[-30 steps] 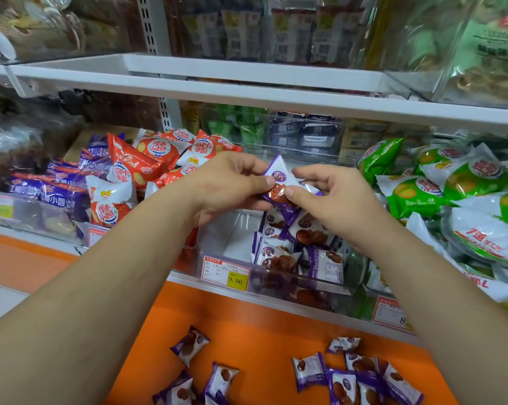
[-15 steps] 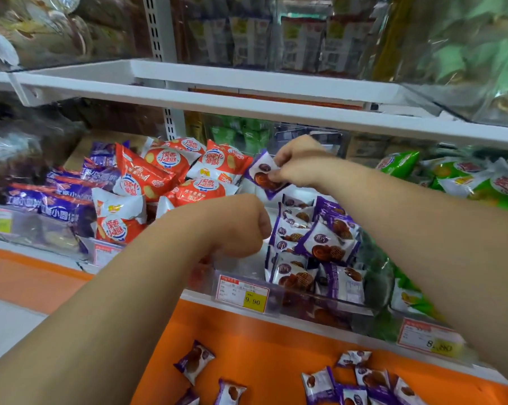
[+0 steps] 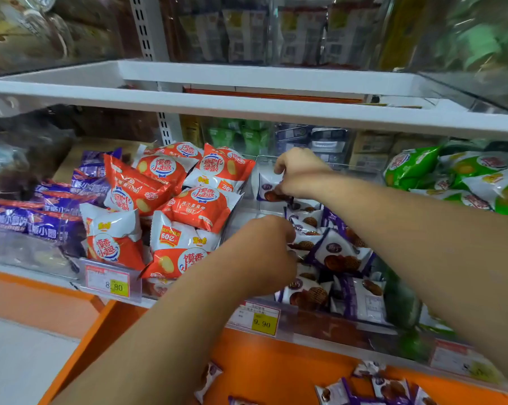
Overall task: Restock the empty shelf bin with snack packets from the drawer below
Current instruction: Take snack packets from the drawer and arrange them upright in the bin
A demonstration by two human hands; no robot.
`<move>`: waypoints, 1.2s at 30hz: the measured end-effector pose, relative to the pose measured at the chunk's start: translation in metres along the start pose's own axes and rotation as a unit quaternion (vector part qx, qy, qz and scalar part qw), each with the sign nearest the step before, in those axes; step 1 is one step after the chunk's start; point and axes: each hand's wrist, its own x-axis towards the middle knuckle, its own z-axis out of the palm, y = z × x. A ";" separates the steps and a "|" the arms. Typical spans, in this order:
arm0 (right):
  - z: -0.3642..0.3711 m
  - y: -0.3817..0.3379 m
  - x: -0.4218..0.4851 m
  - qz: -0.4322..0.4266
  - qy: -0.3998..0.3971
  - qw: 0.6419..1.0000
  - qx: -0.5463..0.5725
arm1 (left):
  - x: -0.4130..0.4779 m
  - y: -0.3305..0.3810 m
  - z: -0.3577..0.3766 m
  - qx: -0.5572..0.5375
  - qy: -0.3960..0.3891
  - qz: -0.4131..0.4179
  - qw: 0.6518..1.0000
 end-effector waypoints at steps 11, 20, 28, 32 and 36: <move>0.024 0.006 0.010 -0.041 -0.001 0.998 -0.051 | -0.001 -0.014 0.016 -0.152 0.049 -0.030 0.987; 0.040 0.009 0.010 -0.049 -0.016 0.998 -0.023 | 0.001 -0.024 0.023 -0.130 0.024 -0.026 0.991; 0.039 0.021 0.004 -0.023 -0.022 0.998 -0.057 | 0.007 -0.024 0.024 -0.147 0.043 -0.024 0.988; 0.039 0.012 0.000 -0.052 0.015 0.982 -0.178 | 0.006 -0.026 0.026 -0.128 0.033 -0.020 0.991; 0.023 0.009 -0.009 -0.071 0.012 0.975 -0.210 | 0.001 -0.025 0.024 -0.123 0.036 -0.016 0.992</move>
